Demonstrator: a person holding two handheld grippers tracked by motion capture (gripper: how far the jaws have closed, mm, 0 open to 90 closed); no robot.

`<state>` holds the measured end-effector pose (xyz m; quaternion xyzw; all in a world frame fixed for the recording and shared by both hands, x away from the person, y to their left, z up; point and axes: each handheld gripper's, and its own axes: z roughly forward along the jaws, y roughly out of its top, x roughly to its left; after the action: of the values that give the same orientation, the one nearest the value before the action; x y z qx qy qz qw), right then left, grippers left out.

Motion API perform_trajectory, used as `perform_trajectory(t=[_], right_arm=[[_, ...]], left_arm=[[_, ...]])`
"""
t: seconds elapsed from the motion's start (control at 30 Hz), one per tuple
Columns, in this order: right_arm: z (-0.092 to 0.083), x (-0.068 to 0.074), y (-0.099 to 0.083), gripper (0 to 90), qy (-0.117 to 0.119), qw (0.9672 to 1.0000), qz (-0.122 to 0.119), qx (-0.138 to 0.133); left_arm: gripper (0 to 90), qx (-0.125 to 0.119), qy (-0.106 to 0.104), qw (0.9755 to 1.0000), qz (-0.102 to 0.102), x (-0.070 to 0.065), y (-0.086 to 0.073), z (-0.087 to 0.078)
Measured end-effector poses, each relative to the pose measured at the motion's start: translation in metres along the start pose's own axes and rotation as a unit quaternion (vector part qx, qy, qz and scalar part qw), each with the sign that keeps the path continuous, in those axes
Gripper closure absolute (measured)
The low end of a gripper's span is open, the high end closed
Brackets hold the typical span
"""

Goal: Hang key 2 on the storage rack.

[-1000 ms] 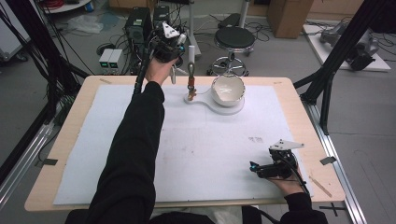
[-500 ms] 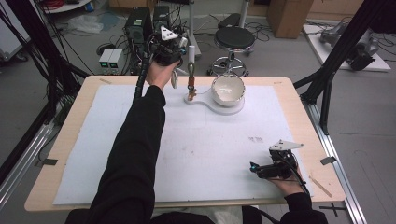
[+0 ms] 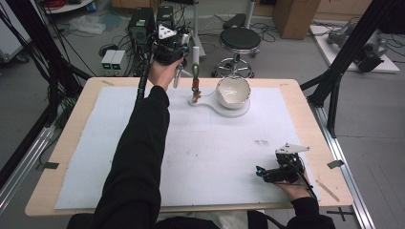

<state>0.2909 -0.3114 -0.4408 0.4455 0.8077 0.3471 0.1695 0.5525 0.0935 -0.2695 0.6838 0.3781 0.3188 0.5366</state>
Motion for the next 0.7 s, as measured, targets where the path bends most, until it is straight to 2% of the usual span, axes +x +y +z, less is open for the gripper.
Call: perform_trajectory(t=[0.17,0.3,0.37,0.47,0.7], right_arm=[[-0.0001,-0.0015,-0.0009,0.9,-0.002,1.0,0.002,0.001],[0.0004,-0.0005,-0.0005,0.9,-0.002,1.0,0.0,0.002],[0.0003,0.0,-0.0004,0.9,-0.001,1.0,-0.001,0.001],[-0.0002,-0.0007,-0.0006,0.9,-0.002,1.0,0.002,0.001],[-0.0001,-0.0013,-0.001,0.9,-0.002,1.0,0.001,0.003]], left_arm=[[74.8,0.011,-0.012,0.9999,-0.004,-0.0045,-0.0011,0.0007],[74.8,0.016,-0.017,0.9997,0.005,-0.009,-0.0009,0.0011],[74.8,0.019,-0.023,0.9996,-0.001,-0.0084,-0.002,0.0025],[74.7,0.021,-0.039,0.9987,-0.027,-0.0059,-0.0052,0.005],[74.4,0.033,-0.053,0.9975,-0.033,-0.0058,-0.0095,0.0073]])
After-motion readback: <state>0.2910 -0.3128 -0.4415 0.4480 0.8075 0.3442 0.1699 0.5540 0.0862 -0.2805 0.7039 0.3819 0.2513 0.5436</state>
